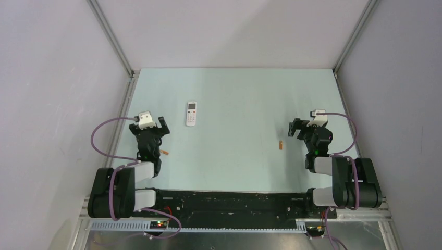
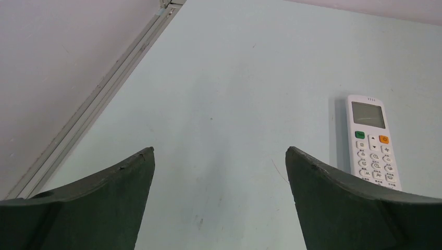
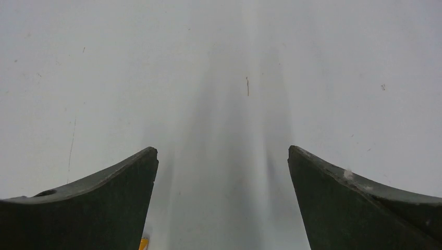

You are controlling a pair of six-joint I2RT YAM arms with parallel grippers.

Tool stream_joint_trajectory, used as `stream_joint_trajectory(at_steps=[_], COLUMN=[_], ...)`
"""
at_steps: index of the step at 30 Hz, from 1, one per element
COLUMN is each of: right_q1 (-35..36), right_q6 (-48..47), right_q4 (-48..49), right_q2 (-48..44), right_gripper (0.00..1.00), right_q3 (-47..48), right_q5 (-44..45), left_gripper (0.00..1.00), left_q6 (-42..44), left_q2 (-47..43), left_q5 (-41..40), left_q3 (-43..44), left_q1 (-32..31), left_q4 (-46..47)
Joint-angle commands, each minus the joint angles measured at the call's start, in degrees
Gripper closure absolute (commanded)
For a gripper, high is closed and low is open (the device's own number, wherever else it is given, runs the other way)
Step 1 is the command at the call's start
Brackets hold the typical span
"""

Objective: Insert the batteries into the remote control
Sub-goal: Pick up the remote control from the center of the board.

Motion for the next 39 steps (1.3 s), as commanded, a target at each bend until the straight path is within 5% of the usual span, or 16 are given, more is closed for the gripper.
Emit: stream_joint_trajectory(at_steps=[1,32,34,39], right_q1=[0.1,0.2,0.4,3.4], right_q6=[-0.1,0.1,0.7,7.5], right_q4=[3.0,3.2,-1.4,-31.7], right_q2=[-0.2,-1.1,-5.2,-13.2], right_gripper=[0.00,0.00,0.00,0.00], right_q3=[0.6,0.6,1.5,16.5], right_q5=[0.9,1.3,3.4,11.0], left_gripper=[0.02,0.02,0.02,0.02], left_q6=[1.4,1.2,1.2,1.2], left_q2=[-0.4,-0.3,-0.3,-0.5], left_q5=[-0.9,0.2,0.2,0.1], left_q3=[0.3,0.3,0.3,0.3], left_q1=[-0.3,1.7,1.8,1.7], left_q4=[3.0,3.0,3.0,3.0])
